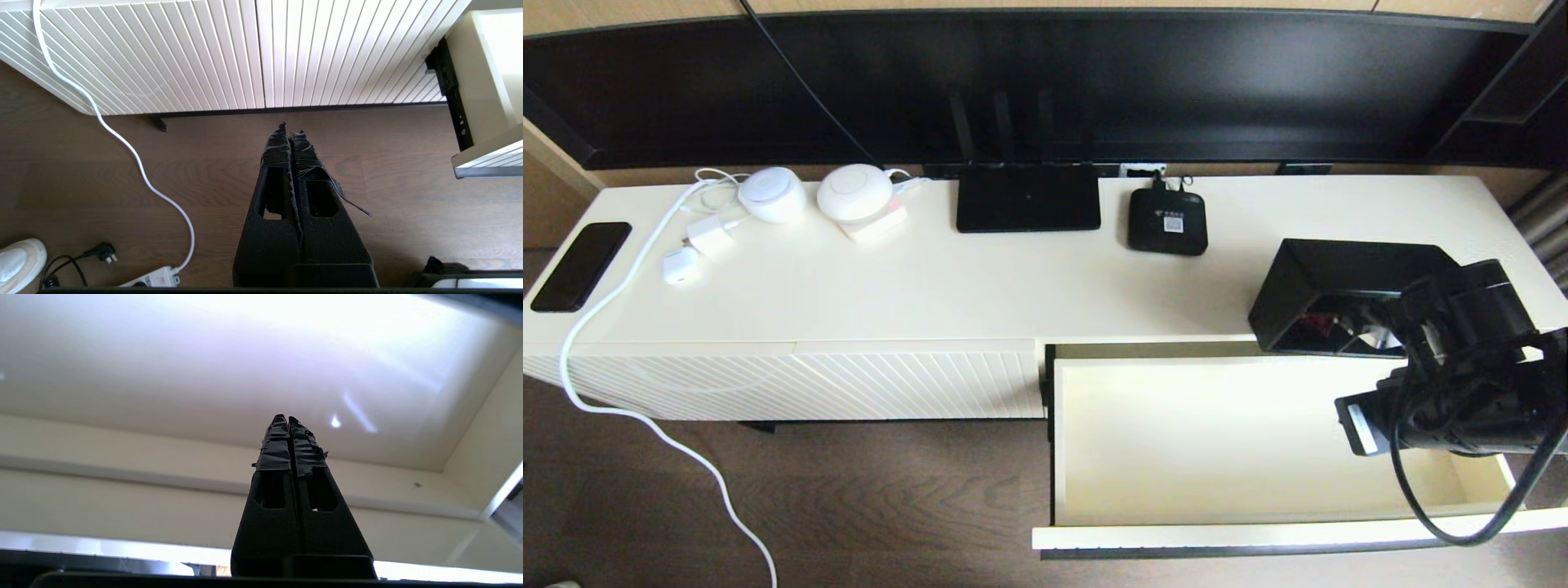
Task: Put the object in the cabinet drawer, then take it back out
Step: Put the storage box in the drawer
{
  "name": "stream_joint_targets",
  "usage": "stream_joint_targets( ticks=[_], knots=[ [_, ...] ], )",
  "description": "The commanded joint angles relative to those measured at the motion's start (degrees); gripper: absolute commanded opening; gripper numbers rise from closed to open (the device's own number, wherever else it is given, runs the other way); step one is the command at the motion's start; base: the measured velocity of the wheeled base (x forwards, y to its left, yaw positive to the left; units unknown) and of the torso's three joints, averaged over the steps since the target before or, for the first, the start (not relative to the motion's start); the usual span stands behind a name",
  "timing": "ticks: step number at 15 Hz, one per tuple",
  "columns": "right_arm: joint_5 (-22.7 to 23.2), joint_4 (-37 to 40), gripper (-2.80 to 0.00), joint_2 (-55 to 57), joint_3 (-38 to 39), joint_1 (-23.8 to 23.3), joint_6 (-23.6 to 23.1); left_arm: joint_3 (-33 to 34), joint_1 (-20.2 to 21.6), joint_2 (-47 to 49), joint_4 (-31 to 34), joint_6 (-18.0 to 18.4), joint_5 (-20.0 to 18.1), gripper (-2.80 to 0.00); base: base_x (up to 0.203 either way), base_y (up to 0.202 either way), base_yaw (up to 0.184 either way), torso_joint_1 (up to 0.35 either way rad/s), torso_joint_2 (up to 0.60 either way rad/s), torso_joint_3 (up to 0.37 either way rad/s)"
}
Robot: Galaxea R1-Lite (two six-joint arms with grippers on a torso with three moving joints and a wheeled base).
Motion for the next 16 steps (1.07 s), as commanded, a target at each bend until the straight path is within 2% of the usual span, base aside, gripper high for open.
stream_joint_targets(
  ticks=[1, 5, 11, 16],
  knots=[
    [-0.14, 0.15, -2.8, -0.54, -1.77, -0.73, -1.08, 0.0, 0.0, 0.0, -0.01, 0.0, 0.01, -2.8, 0.0, 0.0, 0.0, 0.0, 0.0, 0.0],
    [-0.23, 0.57, -2.8, -1.89, -4.74, -0.97, -3.75, 0.05, 0.0, 0.09, 0.04, 0.0, 0.01, -2.8, 0.0, 0.0, 0.0, 0.0, 0.0, 0.0],
    [-0.32, 0.5, -2.8, -0.75, -9.75, -1.01, -5.17, 0.05, 0.0, 0.09, 0.04, 0.0, 0.01, -2.8, 0.0, 0.0, 0.0, 0.0, 0.0, 0.0],
    [-0.43, -3.39, -2.8, 0.93, -11.86, -2.54, -8.33, -0.02, 0.0, 0.06, 0.04, 0.0, 0.01, -2.8, 0.0, 0.0, 0.0, 0.0, 0.0, 0.0]
  ],
)
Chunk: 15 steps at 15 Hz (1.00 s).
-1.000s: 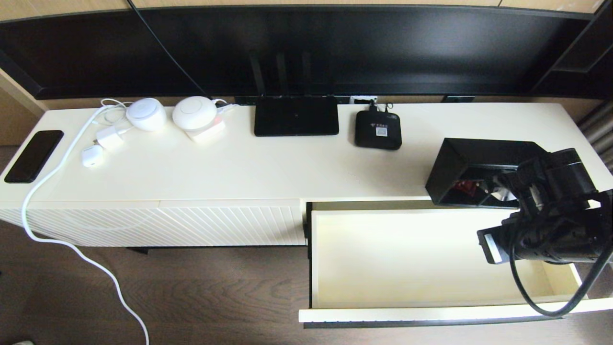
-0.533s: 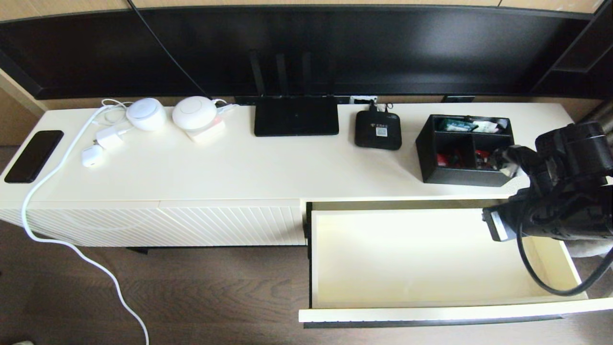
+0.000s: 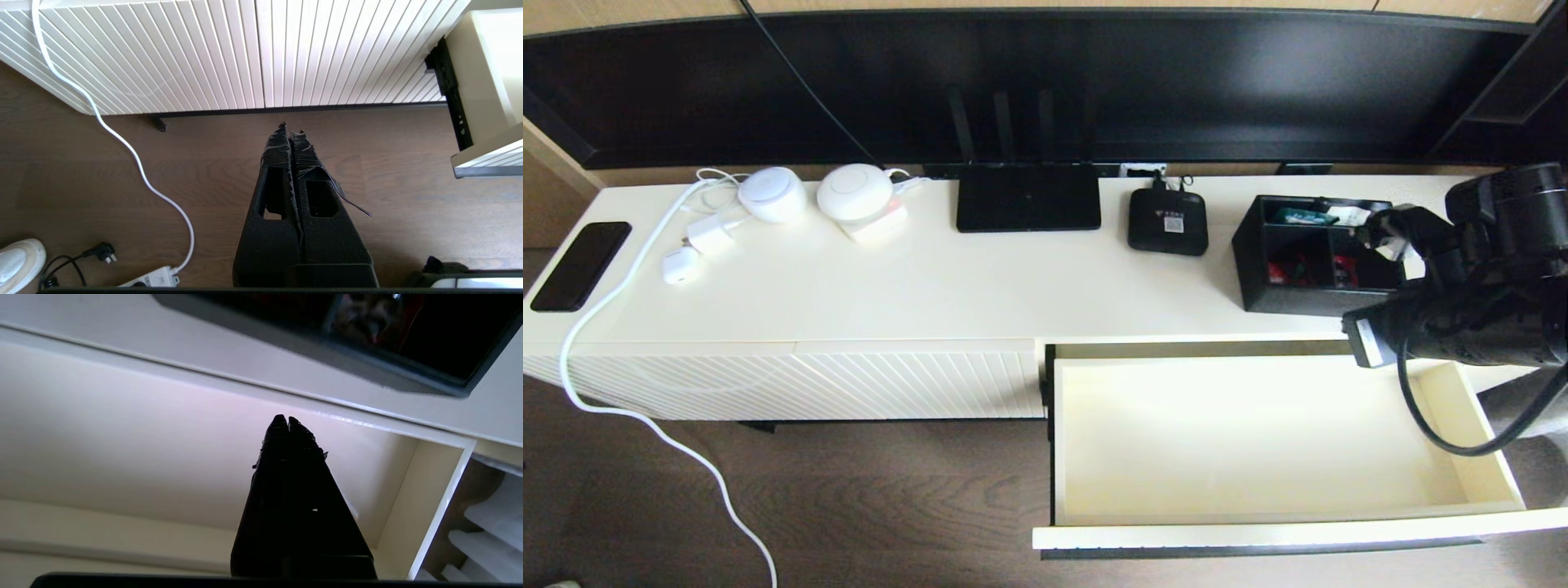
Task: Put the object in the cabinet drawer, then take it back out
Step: Put the storage box in the drawer
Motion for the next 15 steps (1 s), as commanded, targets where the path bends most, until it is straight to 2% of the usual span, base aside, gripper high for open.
stream_joint_targets(
  ticks=[1, 5, 8, 11, 15],
  knots=[
    [-0.11, -2.59, -2.8, 1.19, -0.07, -0.59, -1.25, 0.03, 0.0, 0.09, 0.0, 0.0, 0.01, -2.8, 0.0, 0.0, 0.0, 0.0, 0.0, 0.0],
    [-0.52, -12.87, -2.8, 2.4, 3.0, -1.86, -5.4, 0.01, 0.0, 0.09, 0.0, 0.0, 0.01, -2.8, 0.0, 0.0, 0.0, 0.0, 0.0, 0.0],
    [-1.35, -17.72, -2.8, 3.08, 5.11, -2.16, -8.05, -0.05, 0.0, 0.0, -0.04, 0.0, 0.01, -2.8, 0.0, 0.0, 0.0, 0.0, 0.0, 0.0],
    [-1.4, -24.01, -2.8, 3.87, 7.66, -3.34, -12.49, -0.05, 0.0, 0.09, 0.0, 0.0, 0.01, -2.8, 0.0, 0.0, 0.0, 0.0, 0.0, 0.0],
    [-1.39, -28.85, -2.8, 4.19, 8.48, -3.69, -14.37, 0.0, 0.0, 0.03, 0.0, 0.0, 0.01, -2.8, 0.0, 0.0, 0.0, 0.0, 0.0, 0.0]
  ],
)
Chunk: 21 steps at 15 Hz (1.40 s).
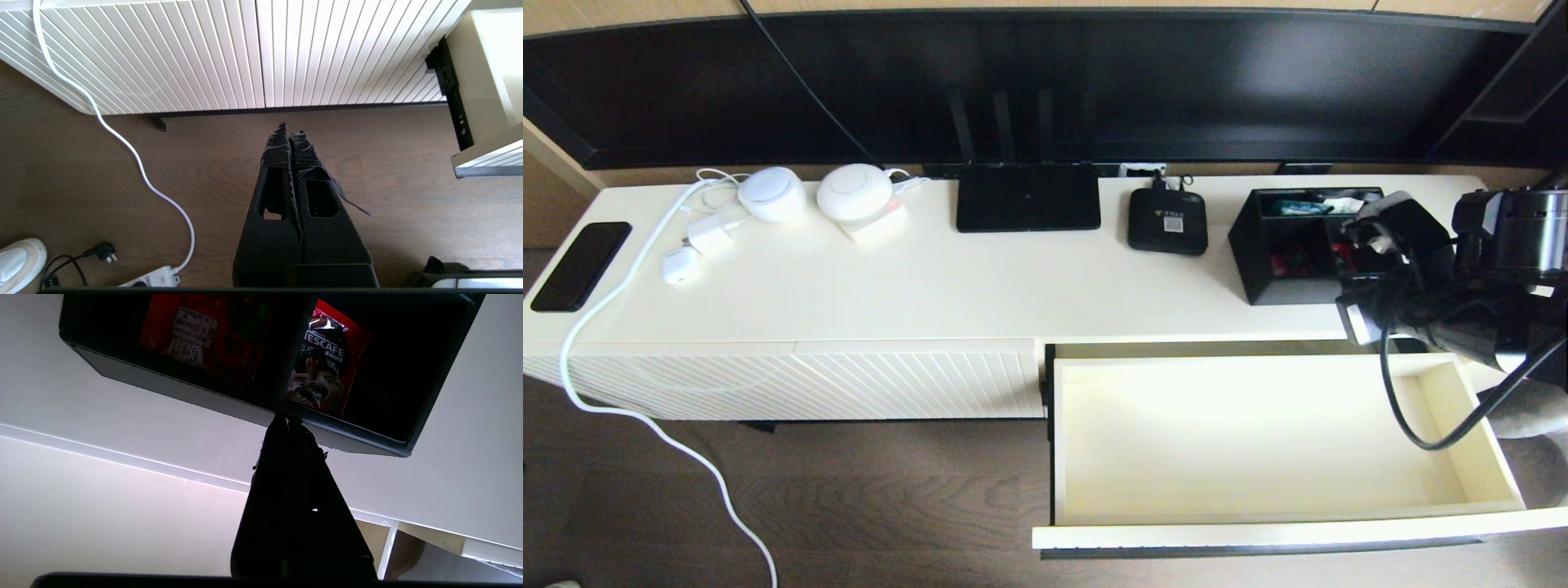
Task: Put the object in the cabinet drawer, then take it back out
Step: Put the storage box in the drawer
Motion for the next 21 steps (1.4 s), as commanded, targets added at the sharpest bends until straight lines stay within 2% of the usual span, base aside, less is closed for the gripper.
stream_joint_targets(
  ticks=[1, 4, 7, 10, 14, 18, 21],
  knots=[
    [-0.22, -0.09, -2.8, -1.0, 0.23, -0.05, -0.19, 0.03, 0.0, 0.01, -0.02, 0.03, 0.02, -2.8, 0.0, 0.0, 0.0, 0.0, 0.0, 0.0],
    [-0.08, 5.17, -2.8, -7.24, 0.22, 0.04, -0.17, 0.04, 0.0, 0.09, 0.0, 0.03, 0.02, -2.8, 0.0, 0.0, 0.0, 0.0, 0.0, 0.0],
    [0.36, 18.4, -2.8, -13.81, -2.51, 0.12, 0.72, -0.01, 0.0, 0.03, 0.0, 0.03, 0.02, -2.8, 0.0, 0.0, 0.0, 0.0, 0.0, 0.0],
    [0.0, 26.88, -2.8, -13.67, -8.16, 0.45, 7.37, -0.04, 0.0, 0.09, 0.0, 0.03, 0.02, -2.8, 0.0, 0.0, 0.0, 0.0, 0.0, 0.0],
    [-0.15, 32.04, -2.8, -9.9, -15.17, 1.15, 10.65, -0.04, 0.0, 0.09, 0.0, 0.03, 0.02, -2.8, 0.0, 0.0, 0.0, 0.0, 0.0, 0.0],
    [-1.76, 39.09, -2.8, -4.76, -23.8, 2.78, 19.74, -0.03, 0.0, 0.09, 0.0, 0.03, 0.02, -2.8, 0.0, 0.0, 0.0, 0.0, 0.0, 0.0],
    [-2.0, 39.36, -2.8, -5.82, -22.39, 3.99, 20.15, 0.04, 0.0, 0.09, 0.0, 0.03, 0.02, -2.8, 0.0, 0.0, 0.0, 0.0, 0.0, 0.0]
  ],
)
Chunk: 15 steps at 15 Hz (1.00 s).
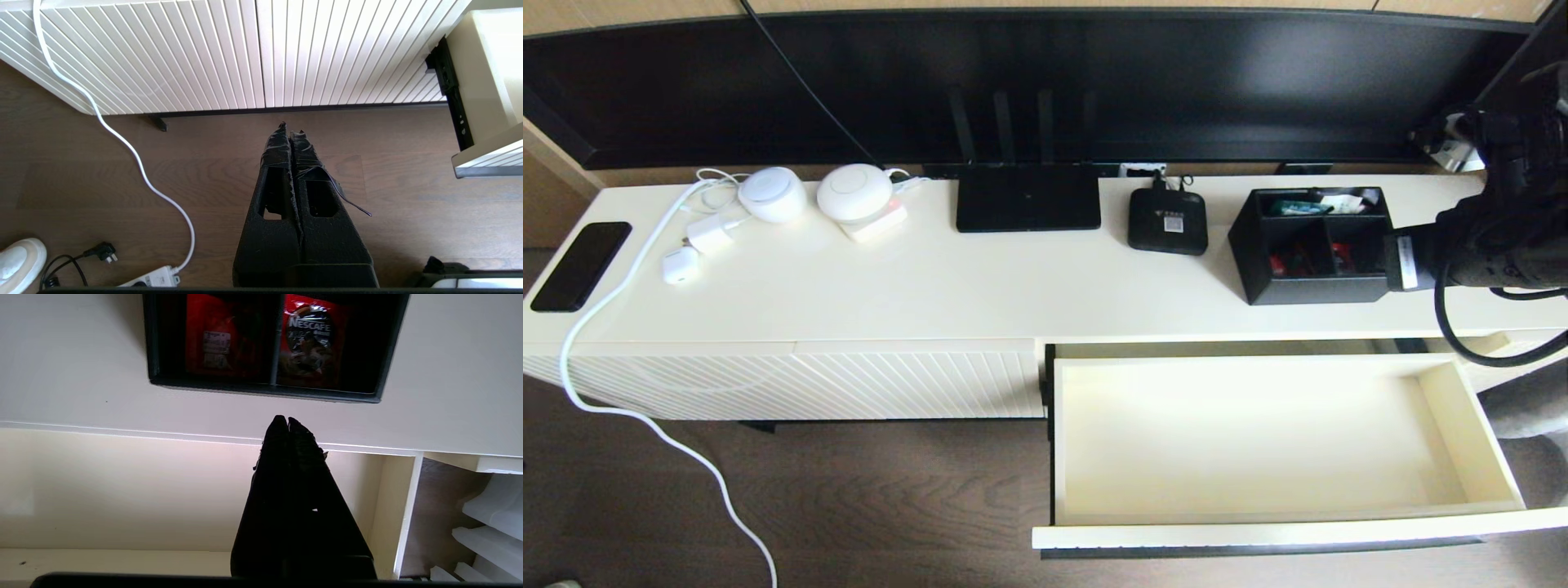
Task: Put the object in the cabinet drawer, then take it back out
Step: Put the storage box in the drawer
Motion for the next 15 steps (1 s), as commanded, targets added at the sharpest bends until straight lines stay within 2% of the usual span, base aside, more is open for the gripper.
stream_joint_targets(
  ticks=[1, 7, 12, 15],
  knots=[
    [-0.01, 0.14, -2.8, -1.41, 1.05, 0.57, -0.18, 0.0, 0.0, 0.03, 0.0, 0.0, -0.01, -2.8, 0.0, 0.0, 0.0, 0.0, 0.0, 0.0],
    [0.06, 0.42, -2.8, -13.46, 12.89, 0.94, -0.75, -0.03, 0.0, 0.09, 0.0, 0.0, -0.01, -2.8, 0.0, 0.0, 0.0, 0.0, 0.0, 0.0],
    [0.24, 6.03, -2.8, -16.49, 11.99, -0.72, -1.08, 0.05, 0.0, 0.0, 0.0, 0.0, -0.01, -2.8, 0.0, 0.0, 0.0, 0.0, 0.0, 0.0],
    [0.44, 6.33, -2.8, -14.38, 11.32, -0.77, -0.97, 0.04, 0.0, 0.0, -0.02, 0.0, -0.01, -2.8, 0.0, 0.0, 0.0, 0.0, 0.0, 0.0]
  ],
)
